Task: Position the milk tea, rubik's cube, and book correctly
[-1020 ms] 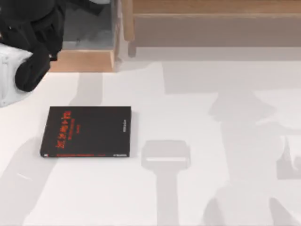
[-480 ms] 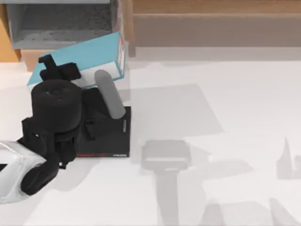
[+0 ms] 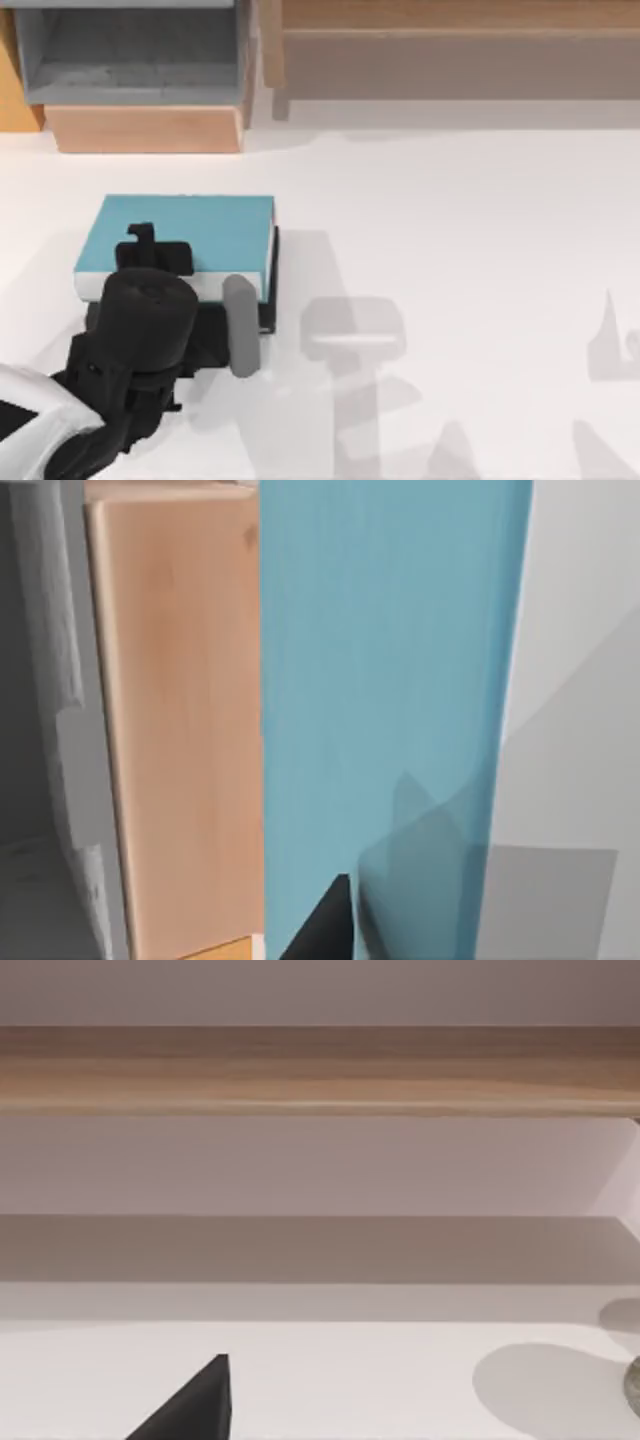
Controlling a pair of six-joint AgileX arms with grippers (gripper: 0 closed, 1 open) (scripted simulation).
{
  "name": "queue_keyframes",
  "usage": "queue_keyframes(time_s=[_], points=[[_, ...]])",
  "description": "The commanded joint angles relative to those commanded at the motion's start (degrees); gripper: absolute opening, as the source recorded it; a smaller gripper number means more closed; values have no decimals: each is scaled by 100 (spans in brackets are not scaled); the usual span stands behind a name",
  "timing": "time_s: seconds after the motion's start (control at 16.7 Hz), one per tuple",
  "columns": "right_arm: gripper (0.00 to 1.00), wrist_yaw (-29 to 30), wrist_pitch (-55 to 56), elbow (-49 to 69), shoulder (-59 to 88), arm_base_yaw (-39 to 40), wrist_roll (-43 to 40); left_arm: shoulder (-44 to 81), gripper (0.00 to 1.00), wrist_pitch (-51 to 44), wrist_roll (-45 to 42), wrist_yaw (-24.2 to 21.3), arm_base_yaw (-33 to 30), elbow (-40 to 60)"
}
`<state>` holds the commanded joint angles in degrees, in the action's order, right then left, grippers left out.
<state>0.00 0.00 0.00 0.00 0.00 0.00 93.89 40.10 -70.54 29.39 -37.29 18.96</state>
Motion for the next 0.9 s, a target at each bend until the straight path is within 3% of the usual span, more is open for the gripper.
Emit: queue_keyframes(time_s=[0.72,0.9], points=[[100,0,0,0,0,0,0,145,0,101,-45,-57,67,66],[100,0,0,0,0,0,0,145,23,101,-45,-57,67,66]])
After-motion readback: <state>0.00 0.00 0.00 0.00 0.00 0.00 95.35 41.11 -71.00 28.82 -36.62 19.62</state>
